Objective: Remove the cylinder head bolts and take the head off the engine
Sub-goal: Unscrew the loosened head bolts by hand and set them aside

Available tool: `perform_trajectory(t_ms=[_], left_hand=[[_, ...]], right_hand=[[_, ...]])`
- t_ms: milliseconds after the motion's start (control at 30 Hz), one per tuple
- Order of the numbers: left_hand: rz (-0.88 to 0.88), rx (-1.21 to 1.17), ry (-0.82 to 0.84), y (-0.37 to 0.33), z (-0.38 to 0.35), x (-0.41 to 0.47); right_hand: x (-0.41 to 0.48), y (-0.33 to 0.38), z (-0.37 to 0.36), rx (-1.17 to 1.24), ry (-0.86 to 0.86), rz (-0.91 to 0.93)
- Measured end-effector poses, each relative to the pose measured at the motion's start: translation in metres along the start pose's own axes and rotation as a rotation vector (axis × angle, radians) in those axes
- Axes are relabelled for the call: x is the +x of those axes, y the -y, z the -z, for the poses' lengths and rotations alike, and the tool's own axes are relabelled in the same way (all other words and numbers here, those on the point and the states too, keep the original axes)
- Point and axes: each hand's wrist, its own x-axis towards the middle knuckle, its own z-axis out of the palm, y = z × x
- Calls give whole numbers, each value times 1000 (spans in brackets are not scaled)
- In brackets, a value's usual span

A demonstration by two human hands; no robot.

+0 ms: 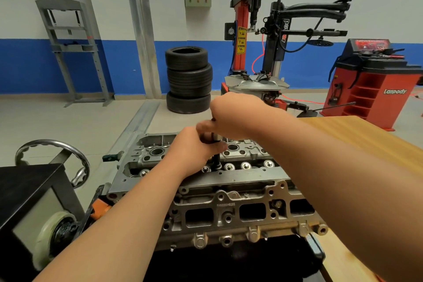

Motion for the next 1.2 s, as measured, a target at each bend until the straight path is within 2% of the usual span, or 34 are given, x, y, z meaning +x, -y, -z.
perform_trajectory(t_ms=[100,233,300,333,400,467,567,667,767,900,1200], left_hand=[[11,-41,-2,2,0,-3],[7,-72,110,6,4,-7],[-2,-48,68,4,5,-5],[-7,-18,35,2,4,-4],[7,19,-12,-2,0,-2],[43,-25,-9,-3,-2,0],[30,-153,85,2,1,-3],[17,-152,143,6,5,-6],[3,-20,51,2,1,-3],[43,4,-57,-5,-5,-2],[-5,-62,73,5,1,-9]], right_hand=[[3,2,0,-9,30,78],[-6,-7,12,202,123,199],[-7,-6,11,288,114,172],[-6,-3,9,266,105,138],[-1,0,4,67,69,33],[2,2,2,-48,21,-28],[1,2,6,-15,76,79],[-6,-1,14,66,149,202],[-5,0,11,176,99,143],[5,5,3,-38,50,-21],[-9,-3,15,89,166,191]])
